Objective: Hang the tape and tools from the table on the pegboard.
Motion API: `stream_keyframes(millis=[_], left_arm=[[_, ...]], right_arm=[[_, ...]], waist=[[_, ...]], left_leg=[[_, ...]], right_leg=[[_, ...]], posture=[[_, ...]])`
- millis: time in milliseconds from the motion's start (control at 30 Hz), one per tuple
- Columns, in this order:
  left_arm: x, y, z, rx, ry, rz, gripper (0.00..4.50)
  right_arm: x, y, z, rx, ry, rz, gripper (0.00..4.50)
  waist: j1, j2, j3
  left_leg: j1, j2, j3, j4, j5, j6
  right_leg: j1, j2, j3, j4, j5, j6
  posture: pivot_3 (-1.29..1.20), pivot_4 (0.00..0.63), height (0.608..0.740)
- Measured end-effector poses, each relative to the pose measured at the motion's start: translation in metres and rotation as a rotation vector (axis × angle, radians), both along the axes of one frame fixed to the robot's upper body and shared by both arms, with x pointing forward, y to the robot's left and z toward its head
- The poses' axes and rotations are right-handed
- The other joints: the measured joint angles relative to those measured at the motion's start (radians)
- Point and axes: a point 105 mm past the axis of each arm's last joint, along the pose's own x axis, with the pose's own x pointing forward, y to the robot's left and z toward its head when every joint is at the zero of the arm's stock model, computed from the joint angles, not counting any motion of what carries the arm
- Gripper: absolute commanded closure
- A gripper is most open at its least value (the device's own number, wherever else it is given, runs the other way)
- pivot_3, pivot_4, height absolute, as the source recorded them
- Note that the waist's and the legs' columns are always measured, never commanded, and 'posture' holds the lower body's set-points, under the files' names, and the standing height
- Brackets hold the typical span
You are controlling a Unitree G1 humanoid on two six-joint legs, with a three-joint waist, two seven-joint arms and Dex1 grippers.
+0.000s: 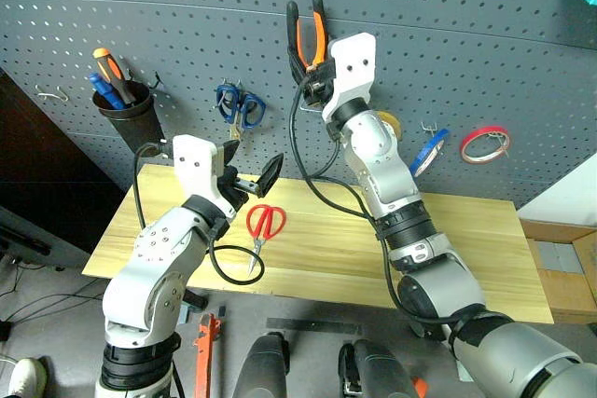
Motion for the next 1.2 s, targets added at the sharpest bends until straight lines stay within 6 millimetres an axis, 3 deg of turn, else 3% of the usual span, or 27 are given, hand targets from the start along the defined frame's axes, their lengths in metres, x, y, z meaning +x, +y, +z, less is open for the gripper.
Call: stream_keyframes(millis=[233, 600, 767, 900, 1067, 1200], left_arm=[[-0.004, 0.000, 0.001, 0.018, 0.011, -0.012, 0.00], [-0.009, 0.002, -0.003, 0.035, 0.050, -0.031, 0.00], [-0.012, 0.000, -0.003, 0.038, 0.049, -0.036, 0.00], [-0.012, 0.000, -0.005, 0.038, 0.054, -0.037, 0.00], [-0.013, 0.001, -0.007, 0.039, 0.060, -0.037, 0.00], [-0.013, 0.000, -0.007, 0.038, 0.060, -0.038, 0.00]], right_arm=[[0.011, -0.008, -0.006, -0.019, 0.011, -0.018, 1.80], [0.011, -0.004, -0.005, -0.023, -0.015, -0.007, 1.80], [0.009, -0.010, -0.038, -0.024, 0.066, -0.027, 1.80], [0.006, -0.013, -0.038, -0.037, 0.067, -0.033, 1.80], [0.004, -0.018, -0.045, -0.063, 0.088, -0.030, 0.21], [0.005, -0.020, -0.049, -0.088, 0.103, -0.034, 0.04]], waist=[[0.001, 0.003, 0.005], [0.002, 0.010, 0.025], [0.005, 0.011, 0.027], [0.004, 0.012, 0.027], [0.004, 0.012, 0.027], [0.003, 0.012, 0.027]], left_leg=[[0.001, 0.000, -0.001, 0.000, 0.000, 0.001], [0.003, 0.000, -0.002, 0.000, 0.001, 0.002], [0.002, 0.000, -0.003, -0.001, 0.001, 0.002], [0.002, 0.000, -0.003, -0.001, 0.001, 0.002], [0.002, 0.000, -0.003, -0.001, 0.001, 0.002], [0.002, 0.000, -0.003, -0.001, 0.001, 0.002]], right_leg=[[0.002, 0.000, -0.001, 0.000, -0.001, -0.001], [0.003, 0.000, -0.002, 0.000, -0.001, -0.002], [0.004, -0.001, -0.003, -0.001, -0.001, -0.002], [0.004, -0.001, -0.003, -0.001, -0.001, -0.002], [0.004, -0.001, -0.003, -0.001, -0.001, -0.002], [0.004, -0.001, -0.004, -0.001, -0.001, -0.002]], posture=[[0.23, 0.233, 0.740], [0.24, 0.262, 0.740], [0.23, 0.250, 0.740], [0.23, 0.246, 0.740], [0.23, 0.243, 0.740], [0.23, 0.238, 0.740]])
